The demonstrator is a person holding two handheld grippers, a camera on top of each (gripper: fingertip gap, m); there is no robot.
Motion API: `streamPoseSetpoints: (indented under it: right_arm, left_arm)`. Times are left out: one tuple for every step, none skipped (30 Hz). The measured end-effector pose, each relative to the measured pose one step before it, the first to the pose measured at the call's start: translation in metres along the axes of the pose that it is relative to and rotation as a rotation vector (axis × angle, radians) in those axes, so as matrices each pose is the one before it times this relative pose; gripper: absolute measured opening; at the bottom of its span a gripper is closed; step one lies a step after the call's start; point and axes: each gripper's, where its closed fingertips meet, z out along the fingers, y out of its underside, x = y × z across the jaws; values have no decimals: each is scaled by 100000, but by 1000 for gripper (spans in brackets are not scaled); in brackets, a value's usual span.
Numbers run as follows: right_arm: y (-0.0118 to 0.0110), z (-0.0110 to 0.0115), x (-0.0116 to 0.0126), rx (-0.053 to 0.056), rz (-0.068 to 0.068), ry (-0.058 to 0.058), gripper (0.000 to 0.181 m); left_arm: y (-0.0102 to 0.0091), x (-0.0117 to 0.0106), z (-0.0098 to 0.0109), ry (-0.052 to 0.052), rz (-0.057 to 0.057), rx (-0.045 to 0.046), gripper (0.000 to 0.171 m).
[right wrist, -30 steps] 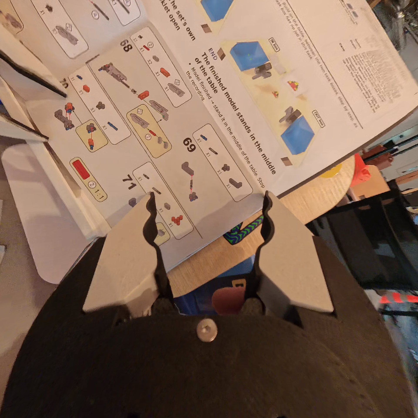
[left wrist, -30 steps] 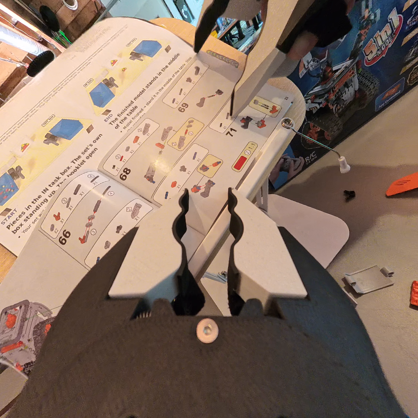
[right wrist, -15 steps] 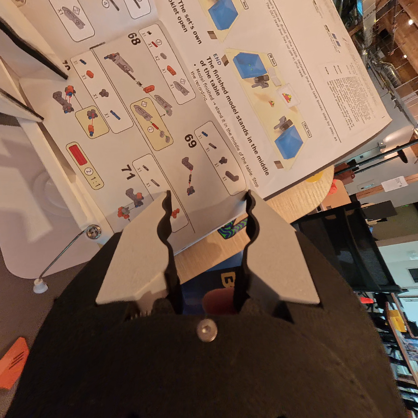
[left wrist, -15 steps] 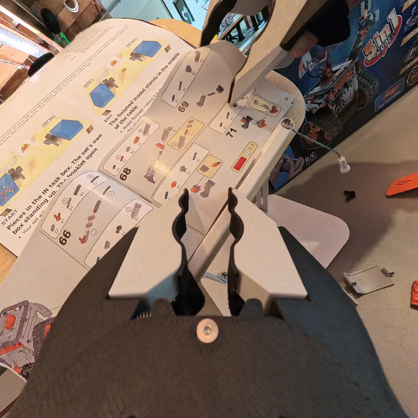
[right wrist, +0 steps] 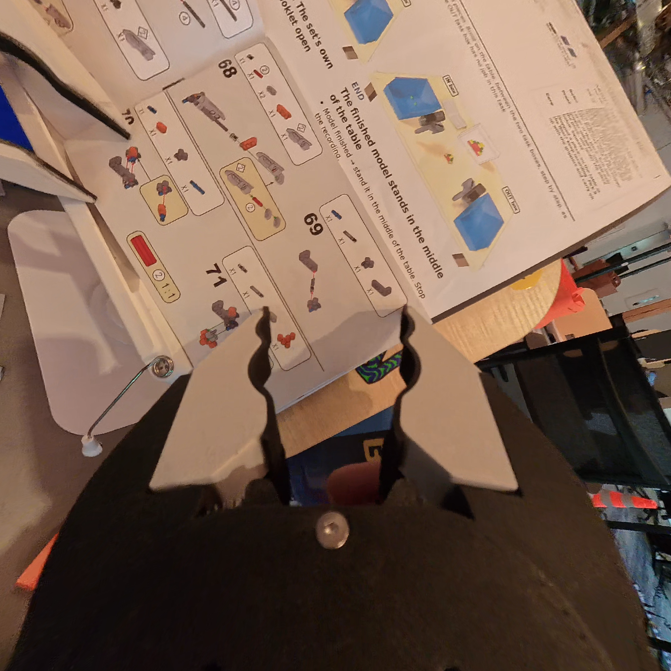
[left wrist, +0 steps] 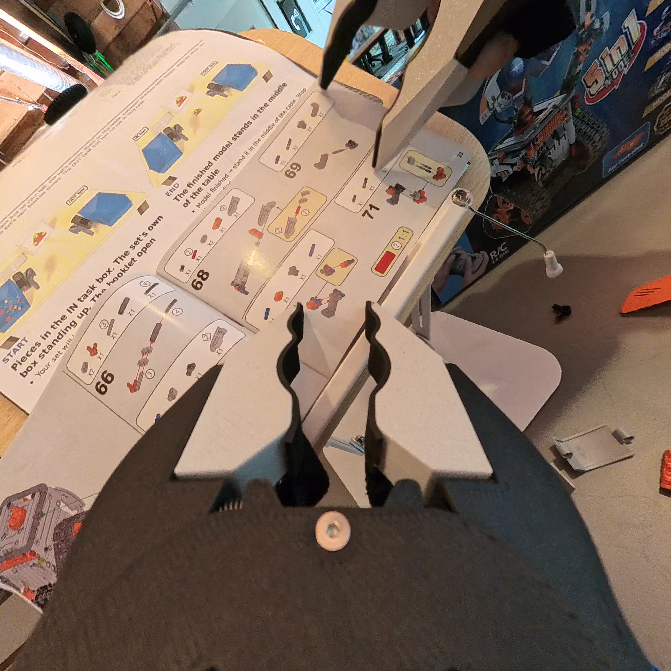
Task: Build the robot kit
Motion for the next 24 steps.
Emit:
streamPoseSetpoints:
  right_arm:
    - [128,115,-33,-711,349,-1191,74]
    - [69,84,10,-365,-627,-573,73]
    - [-45,17,10,141,-323,-510,72]
    - [-39,9,23,121,122,-314,66]
    - [-52,7,8,162,-78,-194,61]
    - [-38,20,-116,169,-537,-551,56]
    - [-21,33,-155,154,-525,-427,51]
    - [-2,41,-29,-27,46,-6,49]
    - [6,-8,28,-188,501,-240,49]
    - [-13,-49,47,-139,365,-329,45]
    - [-16,-20,62,-148,-291,38,36]
    - [-13,32,22,-25,-262,217,34]
    - [-11,48,-13,-55,117,-40,33]
    - [-15,36,-112,-63,-386,-427,29]
    - [-49,34,-174,-17,-870,-400,23]
    - [-74,13,-44,-95,-982,458,20]
    - [-128,-65,345,302,-549,2430,24]
    - [-161,-114,540,938,1040,2720,44]
    - [-28,-33,119,567,2030,-335,57]
    - [151,100,-152,-265,1151,-1379,60]
    - [120,117,-126,-129,-521,-470,61]
    - [-27,25,-43,194,-175,-336,59]
    - [5,24,7,-387,755,-605,58]
    - [-15,3,64,-234,282,-303,56]
  left_arm:
    - [4,-9,2,42,-20,-37,32]
    - [-9,-4,8,78,72,8,31]
    - [-4,-5,2,-22,33,26,31]
    - [5,6,-6,86,117,62,31]
    - [0,-3,-9,43,82,41,31]
    - [2,4,-4,-22,42,41,31]
    - [-10,-6,5,-41,109,30,31]
    - [0,-28,0,-142,15,46,31]
    - [-13,-20,22,-145,23,149,31]
    - [-5,2,12,46,17,35,31]
    - [0,23,-16,89,25,-146,31]
    - [12,7,-19,-86,24,-76,31]
    - [2,-36,5,-298,0,42,31]
    - [-6,-15,22,-84,-165,93,31]
    - [-1,10,-2,129,-106,-106,31]
    - [0,-3,-12,-18,-59,-160,31]
    - [7,27,-7,98,-56,8,31]
    - [9,53,-21,193,161,-41,30]
    - [0,27,-17,16,180,16,30]
    - [-5,-14,8,-199,-6,45,30]
    - [-11,-8,15,-30,5,79,30]
    - [-2,-37,23,-95,-3,6,30]
    - [-7,-22,17,-1,-85,89,30]
    - [-16,-18,12,-6,12,105,30]
